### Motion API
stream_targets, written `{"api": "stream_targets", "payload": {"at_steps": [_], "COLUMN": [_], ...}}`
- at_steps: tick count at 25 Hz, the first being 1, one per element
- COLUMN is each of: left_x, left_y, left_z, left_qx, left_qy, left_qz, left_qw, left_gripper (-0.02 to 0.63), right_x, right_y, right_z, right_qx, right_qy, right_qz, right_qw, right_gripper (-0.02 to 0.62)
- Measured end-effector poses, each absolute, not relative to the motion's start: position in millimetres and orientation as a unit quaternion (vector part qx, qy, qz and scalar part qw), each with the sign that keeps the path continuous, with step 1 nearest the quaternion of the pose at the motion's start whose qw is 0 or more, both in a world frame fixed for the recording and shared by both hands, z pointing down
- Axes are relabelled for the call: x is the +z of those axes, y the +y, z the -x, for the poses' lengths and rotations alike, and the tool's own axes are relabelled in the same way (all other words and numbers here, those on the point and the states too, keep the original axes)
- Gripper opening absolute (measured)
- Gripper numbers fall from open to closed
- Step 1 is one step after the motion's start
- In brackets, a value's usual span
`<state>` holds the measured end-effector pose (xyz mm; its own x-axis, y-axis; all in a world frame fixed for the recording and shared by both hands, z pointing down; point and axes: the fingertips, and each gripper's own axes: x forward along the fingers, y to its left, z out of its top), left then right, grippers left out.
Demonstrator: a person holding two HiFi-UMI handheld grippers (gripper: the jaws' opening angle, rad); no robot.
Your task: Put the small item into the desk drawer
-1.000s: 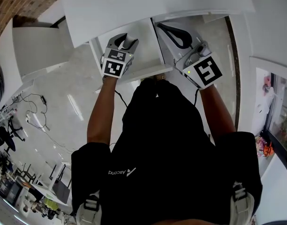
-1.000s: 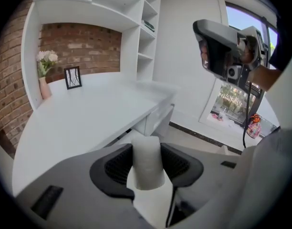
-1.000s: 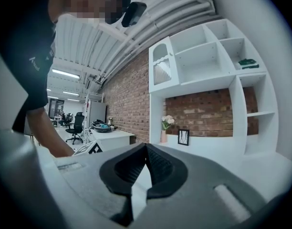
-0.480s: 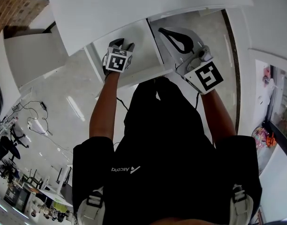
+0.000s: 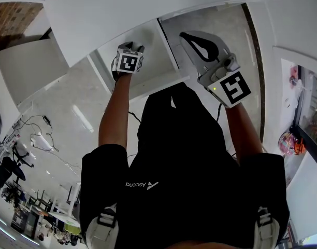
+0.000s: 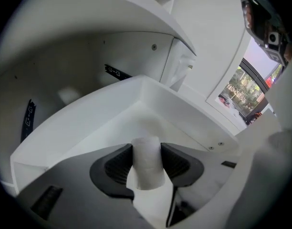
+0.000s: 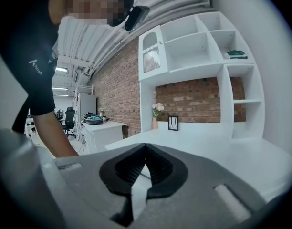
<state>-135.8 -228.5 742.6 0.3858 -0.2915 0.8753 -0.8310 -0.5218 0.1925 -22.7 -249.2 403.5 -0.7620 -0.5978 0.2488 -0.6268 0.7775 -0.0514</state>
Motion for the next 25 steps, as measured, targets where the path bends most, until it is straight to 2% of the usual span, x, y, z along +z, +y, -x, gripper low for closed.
{"api": "stream_targets", "payload": {"at_steps": [17, 25], "left_x": [781.0, 775.3], "left_y": [-223.1, -228.4], "left_z": [134.6, 137.0], "left_qx": [0.442, 0.436], "left_qy": [-0.361, -0.374], "left_qz": [-0.747, -0.746], "left_qw": [0.342, 0.336], "left_gripper": [0.187, 0.222], "right_x": [421.1, 420.4], "right_y": [-245.3, -243.1], "right_z": [9.3, 6.7], "right_qx": [0.075, 0.077], "right_qy": [-0.931, -0.931], "right_qz": [-0.336, -0.335], "right_qw": [0.125, 0.126], "right_gripper": [0.000, 0.000]}}
